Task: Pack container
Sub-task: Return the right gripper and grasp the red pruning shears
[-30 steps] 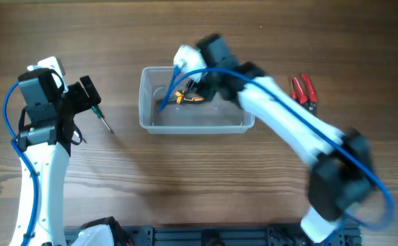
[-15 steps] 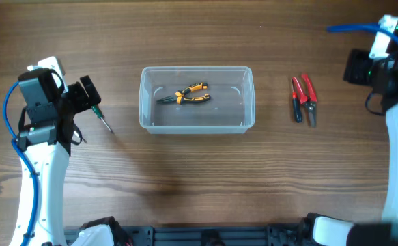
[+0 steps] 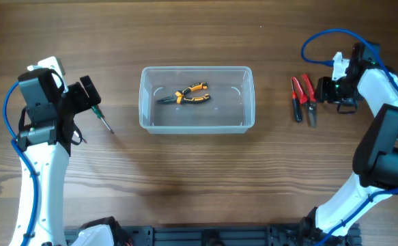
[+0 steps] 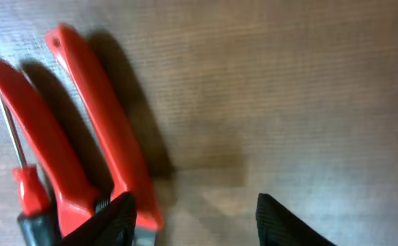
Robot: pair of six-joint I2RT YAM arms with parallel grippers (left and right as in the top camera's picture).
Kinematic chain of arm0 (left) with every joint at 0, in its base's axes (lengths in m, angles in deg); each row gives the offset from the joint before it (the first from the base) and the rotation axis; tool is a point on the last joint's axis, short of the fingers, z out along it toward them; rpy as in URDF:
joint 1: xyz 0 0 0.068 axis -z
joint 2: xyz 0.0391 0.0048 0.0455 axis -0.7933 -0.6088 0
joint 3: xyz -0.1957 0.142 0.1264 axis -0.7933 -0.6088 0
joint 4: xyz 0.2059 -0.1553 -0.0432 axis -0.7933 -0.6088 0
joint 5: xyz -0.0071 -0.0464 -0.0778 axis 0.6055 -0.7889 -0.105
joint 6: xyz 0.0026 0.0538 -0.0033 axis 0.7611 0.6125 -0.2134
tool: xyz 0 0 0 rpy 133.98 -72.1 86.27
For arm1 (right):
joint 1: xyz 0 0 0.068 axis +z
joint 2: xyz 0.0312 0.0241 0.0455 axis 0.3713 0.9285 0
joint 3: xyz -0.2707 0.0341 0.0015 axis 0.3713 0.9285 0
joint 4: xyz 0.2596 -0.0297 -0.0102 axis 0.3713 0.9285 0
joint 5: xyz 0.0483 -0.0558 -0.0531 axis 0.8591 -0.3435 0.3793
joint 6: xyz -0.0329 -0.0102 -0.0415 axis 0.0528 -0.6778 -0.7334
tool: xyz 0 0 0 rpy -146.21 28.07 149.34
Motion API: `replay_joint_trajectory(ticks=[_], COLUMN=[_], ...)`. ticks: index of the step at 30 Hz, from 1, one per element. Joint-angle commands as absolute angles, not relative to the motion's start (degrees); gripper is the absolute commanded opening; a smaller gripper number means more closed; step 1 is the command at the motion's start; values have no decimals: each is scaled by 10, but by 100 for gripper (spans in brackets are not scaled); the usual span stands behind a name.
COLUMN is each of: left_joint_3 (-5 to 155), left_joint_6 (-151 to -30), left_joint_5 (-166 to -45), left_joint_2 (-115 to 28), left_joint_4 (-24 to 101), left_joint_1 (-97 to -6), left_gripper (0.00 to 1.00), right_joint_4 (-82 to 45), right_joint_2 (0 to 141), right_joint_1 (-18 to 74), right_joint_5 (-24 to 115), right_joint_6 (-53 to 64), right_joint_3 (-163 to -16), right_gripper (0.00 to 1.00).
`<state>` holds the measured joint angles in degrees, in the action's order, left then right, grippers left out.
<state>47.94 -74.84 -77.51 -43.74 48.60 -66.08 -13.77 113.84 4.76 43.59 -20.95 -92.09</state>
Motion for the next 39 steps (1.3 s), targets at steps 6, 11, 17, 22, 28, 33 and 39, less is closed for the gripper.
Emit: replay_joint_trajectory(ticks=[6, 11, 17, 22, 28, 33, 39], left_joint_3=[493, 493, 493, 493, 493, 493, 493], left_joint_6=[-739, -739, -739, -739, -739, -739, -739], left_joint_5=[-776, -776, -776, -776, -776, -776, -776], left_joint_2=[-439, -439, -439, -439, -439, -439, -439], left_joint_4=[487, 487, 487, 487, 487, 487, 487], left_joint_1=[-664, -664, -664, -664, -664, -664, -664], left_gripper=[100, 100, 100, 100, 100, 100, 100], right_joint_4=[-166, -181, -196, -211, -207, -206, -204], right_joint_2=[1141, 1141, 1146, 1147, 1183, 1202, 1202], right_joint_1=[50, 62, 87, 89, 90, 93, 94], right_joint_5=[474, 505, 505, 459, 448, 447, 446], right_joint_6=[-269, -279, -279, -273, -265, -257, -221], right_joint_3=[-922, -922, -922, -922, -922, -922, -922], right_gripper=[52, 52, 52, 51, 45, 38, 4])
